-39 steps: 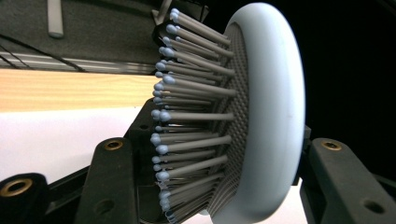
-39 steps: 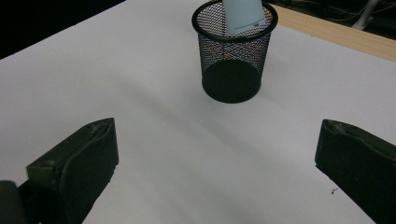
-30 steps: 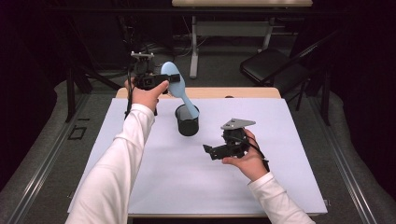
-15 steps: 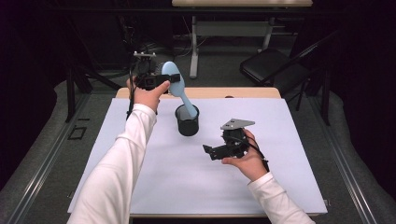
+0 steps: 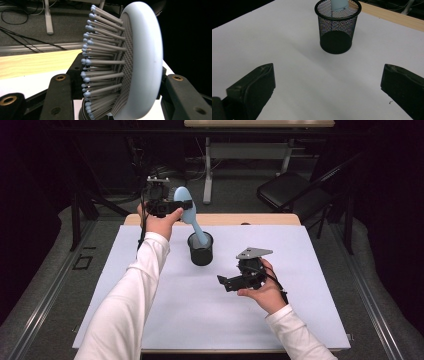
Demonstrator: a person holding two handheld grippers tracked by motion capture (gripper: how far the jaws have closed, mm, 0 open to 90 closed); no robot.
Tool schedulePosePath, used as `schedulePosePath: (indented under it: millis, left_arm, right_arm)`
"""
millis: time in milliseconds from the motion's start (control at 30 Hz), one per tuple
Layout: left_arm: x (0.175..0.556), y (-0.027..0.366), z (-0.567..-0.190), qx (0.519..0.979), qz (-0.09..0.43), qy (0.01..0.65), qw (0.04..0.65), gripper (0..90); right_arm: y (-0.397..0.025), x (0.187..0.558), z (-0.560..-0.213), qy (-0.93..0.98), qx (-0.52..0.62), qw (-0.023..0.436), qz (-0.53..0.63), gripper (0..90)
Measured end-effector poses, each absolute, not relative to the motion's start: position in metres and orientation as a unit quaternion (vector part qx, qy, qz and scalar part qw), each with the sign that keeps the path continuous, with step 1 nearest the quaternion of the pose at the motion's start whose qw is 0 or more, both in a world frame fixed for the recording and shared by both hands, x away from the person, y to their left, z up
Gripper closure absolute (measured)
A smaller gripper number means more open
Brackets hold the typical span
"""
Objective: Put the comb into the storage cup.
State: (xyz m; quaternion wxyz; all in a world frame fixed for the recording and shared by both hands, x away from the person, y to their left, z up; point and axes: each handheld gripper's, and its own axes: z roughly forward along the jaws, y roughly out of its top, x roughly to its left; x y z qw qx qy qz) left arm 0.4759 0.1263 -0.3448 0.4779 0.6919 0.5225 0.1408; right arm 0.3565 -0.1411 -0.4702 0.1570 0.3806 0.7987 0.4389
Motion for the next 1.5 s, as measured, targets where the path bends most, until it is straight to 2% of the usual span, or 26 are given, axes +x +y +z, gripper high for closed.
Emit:
schedulePosePath:
  millis: [200,1500]
  left_arm:
    - [0.477,0.121,-0.347,0.702,0.159,0.519,0.461,47.6]
    - [0.486,0.102,-0.379,0.725,0.16,0.517,0.425,47.3]
  right_arm:
    - [-0.141,0.356,-0.47,0.8,0.38,0.156,0.438,0.0]
    - [-0.141,0.357,-0.472,0.8,0.381,0.154,0.437,0.0]
